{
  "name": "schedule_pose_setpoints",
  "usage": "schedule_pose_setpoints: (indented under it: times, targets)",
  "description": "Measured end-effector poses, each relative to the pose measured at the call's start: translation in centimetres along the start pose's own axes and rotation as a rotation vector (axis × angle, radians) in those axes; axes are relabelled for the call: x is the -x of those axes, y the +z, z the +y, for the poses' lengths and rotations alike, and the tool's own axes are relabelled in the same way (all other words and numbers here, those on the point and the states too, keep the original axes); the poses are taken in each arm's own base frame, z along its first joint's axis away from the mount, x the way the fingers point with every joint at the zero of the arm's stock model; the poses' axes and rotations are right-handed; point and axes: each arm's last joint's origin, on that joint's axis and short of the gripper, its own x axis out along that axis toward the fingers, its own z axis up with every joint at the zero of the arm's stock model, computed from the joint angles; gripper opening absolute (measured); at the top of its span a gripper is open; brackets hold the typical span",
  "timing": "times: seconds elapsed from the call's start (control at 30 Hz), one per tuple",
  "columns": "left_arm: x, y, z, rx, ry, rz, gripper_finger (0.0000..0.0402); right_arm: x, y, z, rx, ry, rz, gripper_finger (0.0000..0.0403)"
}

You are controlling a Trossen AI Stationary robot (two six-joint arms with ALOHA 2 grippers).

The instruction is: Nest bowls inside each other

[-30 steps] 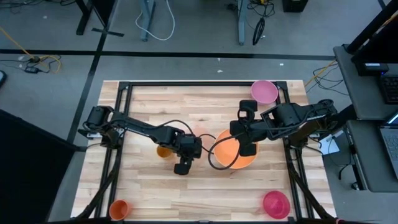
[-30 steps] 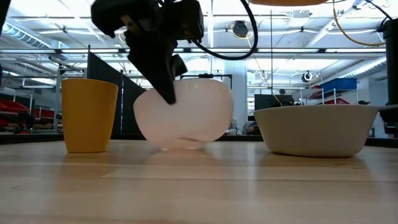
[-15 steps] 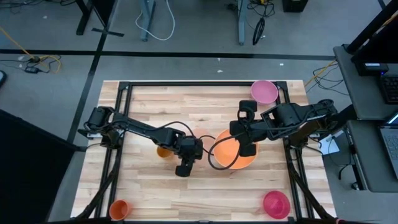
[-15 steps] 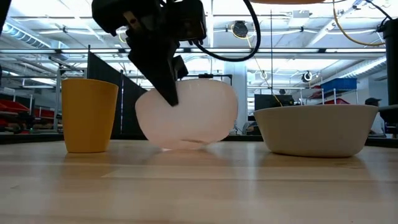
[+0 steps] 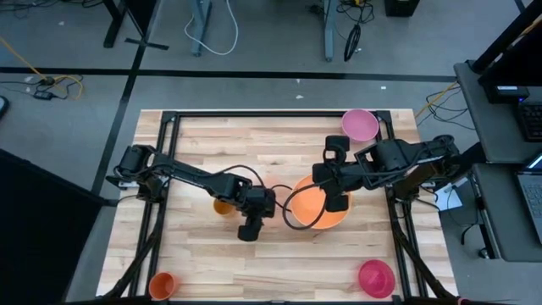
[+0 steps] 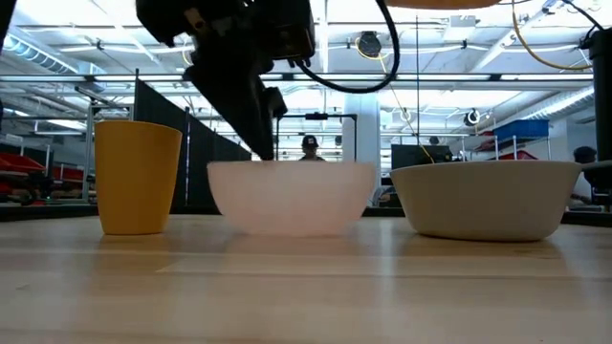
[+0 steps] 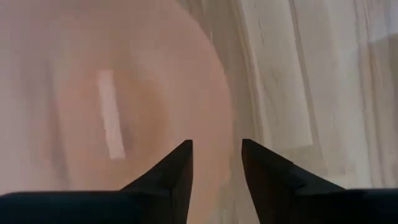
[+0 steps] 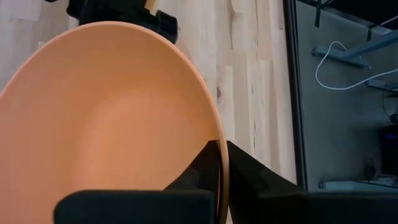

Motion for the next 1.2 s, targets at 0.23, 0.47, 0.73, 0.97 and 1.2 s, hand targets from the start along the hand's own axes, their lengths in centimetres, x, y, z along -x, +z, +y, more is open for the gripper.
schedule_pose_setpoints:
  times: [0.23,0.47,0.73,0.97,1.2]
  targets:
    - [5.7,-0.4,-0.8,0.006,0.052,-0.074,0.0116,-0.8,1.0,-1.4,-0.005,-0.021,-0.062,0.0000]
    - [12.8,-2.3,-1.4,0.001,0.217,-0.241,0.0082,-2.6,2.5,-2.7,0.001,-0.017,-0.106,0.0000]
    - [17.8,-4.4,-1.9,-0.031,0.346,-0.391,0.0066,-8.5,4.8,-3.4,0.023,0.057,-0.053,0.0000]
    - [18.4,-5.0,-2.4,-0.113,0.383,-0.377,0.0066,-15.2,6.3,-3.7,0.042,0.148,0.004,0.0000]
    - [17.9,-5.2,-2.8,-0.146,0.432,-0.335,0.0066,-20.7,6.3,-4.4,0.026,0.244,0.071,0.0000]
